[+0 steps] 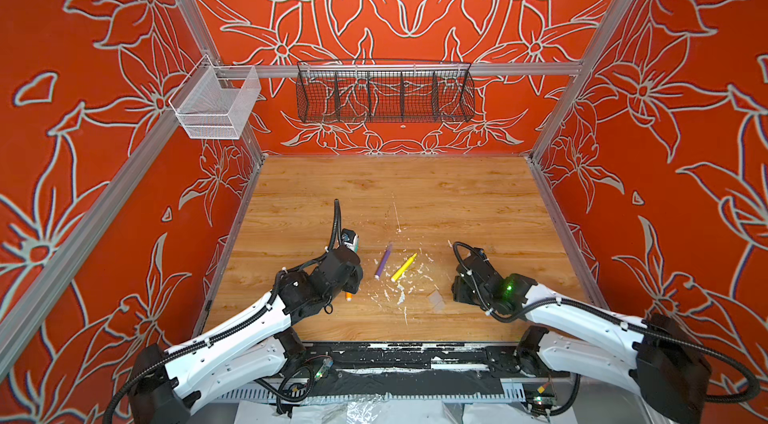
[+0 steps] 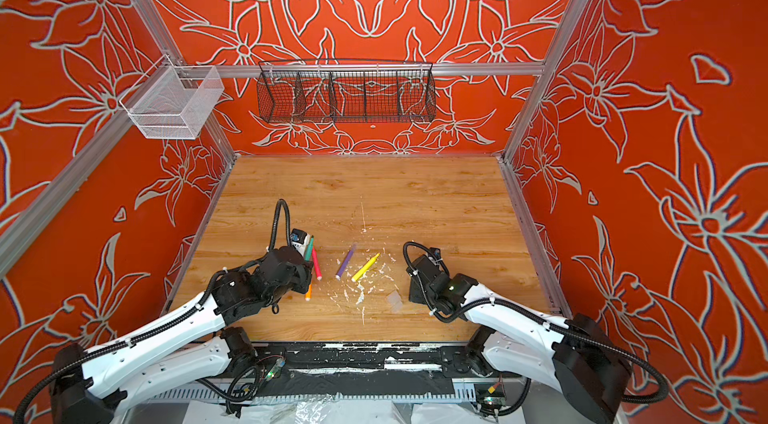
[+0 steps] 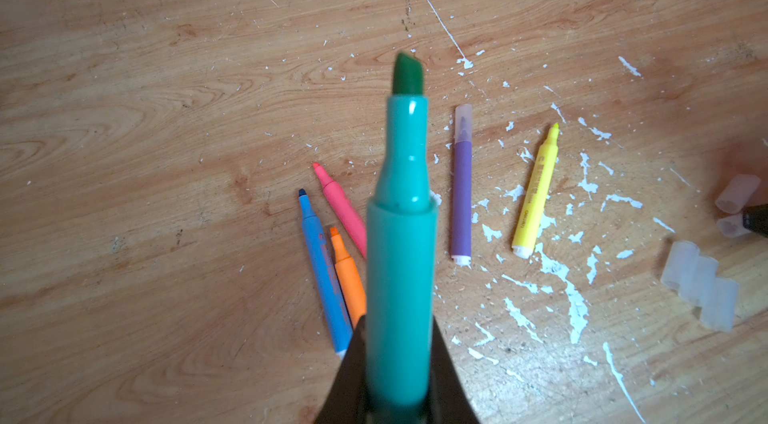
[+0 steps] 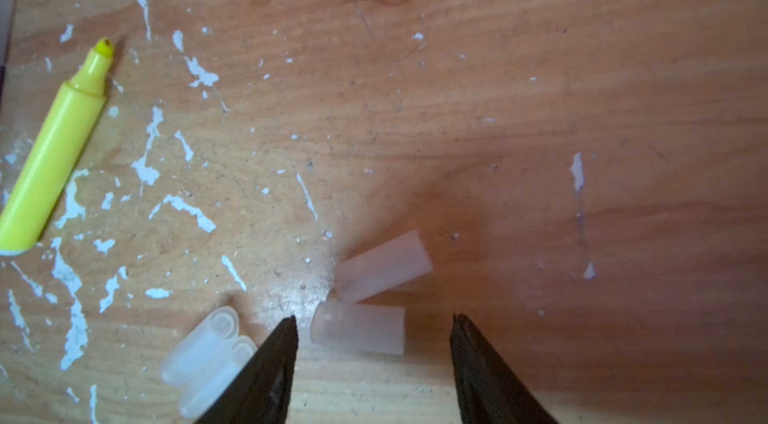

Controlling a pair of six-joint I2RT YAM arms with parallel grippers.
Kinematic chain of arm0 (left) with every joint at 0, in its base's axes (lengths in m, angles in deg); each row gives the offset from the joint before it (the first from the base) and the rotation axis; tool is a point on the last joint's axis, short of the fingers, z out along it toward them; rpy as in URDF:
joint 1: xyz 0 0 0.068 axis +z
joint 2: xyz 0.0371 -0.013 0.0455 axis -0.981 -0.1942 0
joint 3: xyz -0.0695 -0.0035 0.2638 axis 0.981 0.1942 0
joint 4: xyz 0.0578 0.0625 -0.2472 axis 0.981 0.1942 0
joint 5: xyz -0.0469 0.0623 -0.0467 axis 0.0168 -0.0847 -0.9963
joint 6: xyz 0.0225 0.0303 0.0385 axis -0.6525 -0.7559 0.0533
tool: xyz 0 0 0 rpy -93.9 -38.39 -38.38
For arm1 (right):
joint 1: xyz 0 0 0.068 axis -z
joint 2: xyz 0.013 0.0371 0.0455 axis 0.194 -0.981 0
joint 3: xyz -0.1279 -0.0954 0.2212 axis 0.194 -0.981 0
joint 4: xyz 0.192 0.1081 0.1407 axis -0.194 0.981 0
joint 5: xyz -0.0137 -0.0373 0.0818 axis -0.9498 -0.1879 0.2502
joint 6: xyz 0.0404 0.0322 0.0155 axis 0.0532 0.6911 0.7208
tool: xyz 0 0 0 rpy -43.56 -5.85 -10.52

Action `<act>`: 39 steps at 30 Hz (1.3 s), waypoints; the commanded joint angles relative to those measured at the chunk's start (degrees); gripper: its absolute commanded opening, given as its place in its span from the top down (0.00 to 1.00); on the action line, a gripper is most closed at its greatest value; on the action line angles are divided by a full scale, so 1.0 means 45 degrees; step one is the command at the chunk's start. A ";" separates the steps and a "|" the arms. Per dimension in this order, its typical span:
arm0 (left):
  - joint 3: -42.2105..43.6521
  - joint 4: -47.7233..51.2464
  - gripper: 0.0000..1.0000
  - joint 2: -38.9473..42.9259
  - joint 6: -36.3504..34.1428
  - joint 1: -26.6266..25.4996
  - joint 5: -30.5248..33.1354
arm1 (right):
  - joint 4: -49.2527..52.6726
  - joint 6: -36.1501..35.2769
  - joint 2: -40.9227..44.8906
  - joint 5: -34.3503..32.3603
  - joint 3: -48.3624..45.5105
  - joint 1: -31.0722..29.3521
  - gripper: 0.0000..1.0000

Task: Insert the pens into the pen caps
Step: 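Hold the green highlighter upright with the left gripper while the right gripper nears the caps, then lower the right gripper and grasp a translucent pen cap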

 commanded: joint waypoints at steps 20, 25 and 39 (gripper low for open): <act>0.0146 -0.0057 1.00 0.0389 0.0149 -0.0060 -0.0071 | -0.0943 -0.1158 -0.2551 -0.0192 0.1265 0.0621 0.48; 0.0155 -0.0085 1.00 0.0427 0.0127 -0.0060 -0.0150 | -0.0205 -0.1418 -0.2771 -0.0777 0.1700 0.0615 0.55; 0.0241 -0.0089 1.00 0.0662 0.0124 -0.0060 -0.0135 | 0.0856 -0.1629 -0.4174 -0.1501 0.2588 0.0207 0.63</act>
